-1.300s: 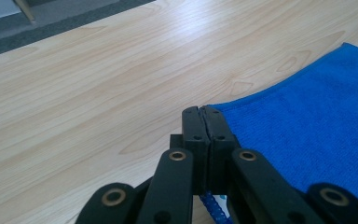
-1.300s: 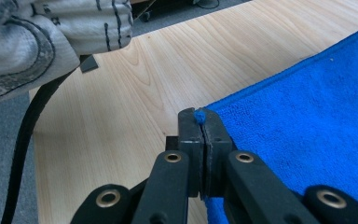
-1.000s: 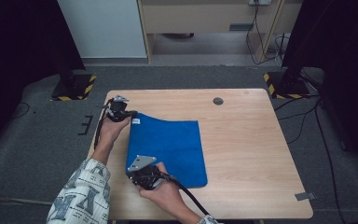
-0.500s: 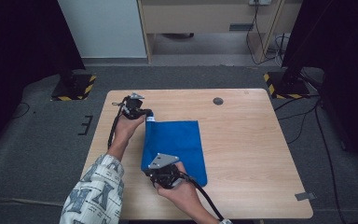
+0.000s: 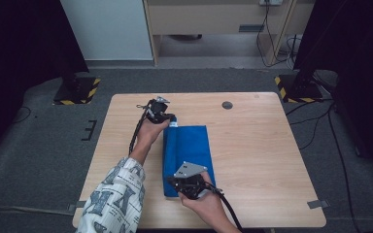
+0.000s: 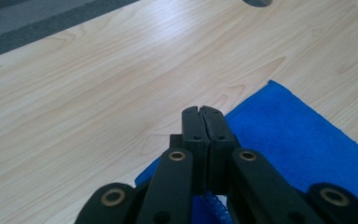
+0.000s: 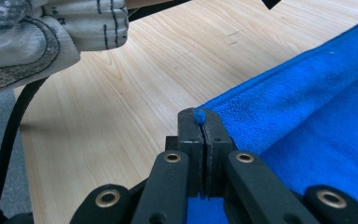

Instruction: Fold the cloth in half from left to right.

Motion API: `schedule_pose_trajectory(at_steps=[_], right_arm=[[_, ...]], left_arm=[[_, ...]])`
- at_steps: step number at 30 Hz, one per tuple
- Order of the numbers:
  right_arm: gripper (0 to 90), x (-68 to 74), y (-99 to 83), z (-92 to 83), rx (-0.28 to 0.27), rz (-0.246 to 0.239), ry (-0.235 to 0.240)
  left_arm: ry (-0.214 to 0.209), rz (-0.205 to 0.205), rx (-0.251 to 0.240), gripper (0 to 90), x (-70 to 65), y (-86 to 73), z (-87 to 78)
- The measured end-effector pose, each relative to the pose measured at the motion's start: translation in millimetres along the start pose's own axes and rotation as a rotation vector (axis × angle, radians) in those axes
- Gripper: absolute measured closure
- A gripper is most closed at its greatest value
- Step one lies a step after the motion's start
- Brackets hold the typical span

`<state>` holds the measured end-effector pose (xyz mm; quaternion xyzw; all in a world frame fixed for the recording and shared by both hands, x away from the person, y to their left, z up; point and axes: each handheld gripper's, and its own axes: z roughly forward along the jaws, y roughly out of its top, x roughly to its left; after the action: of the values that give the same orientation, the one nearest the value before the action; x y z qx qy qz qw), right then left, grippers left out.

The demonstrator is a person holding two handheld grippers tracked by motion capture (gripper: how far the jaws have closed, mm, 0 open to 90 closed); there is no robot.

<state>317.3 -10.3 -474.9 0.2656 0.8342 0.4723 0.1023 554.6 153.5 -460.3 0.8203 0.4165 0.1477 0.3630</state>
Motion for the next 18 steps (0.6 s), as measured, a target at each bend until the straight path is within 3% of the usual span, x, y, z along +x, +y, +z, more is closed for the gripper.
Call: schedule_pose_trajectory(at_steps=[6,18], right_arm=[[88.6,-2.6,-3.1,-9.3,-0.007,-0.002,-0.021],[88.4,-15.1,-18.8,-23.2,0.012,0.032,-0.064]], left_arm=[[-0.012,0.021,0.003,89.3,-11.6,9.4,6.4],[-0.031,0.016,0.017,89.3,-29.3,16.6,27.0]])
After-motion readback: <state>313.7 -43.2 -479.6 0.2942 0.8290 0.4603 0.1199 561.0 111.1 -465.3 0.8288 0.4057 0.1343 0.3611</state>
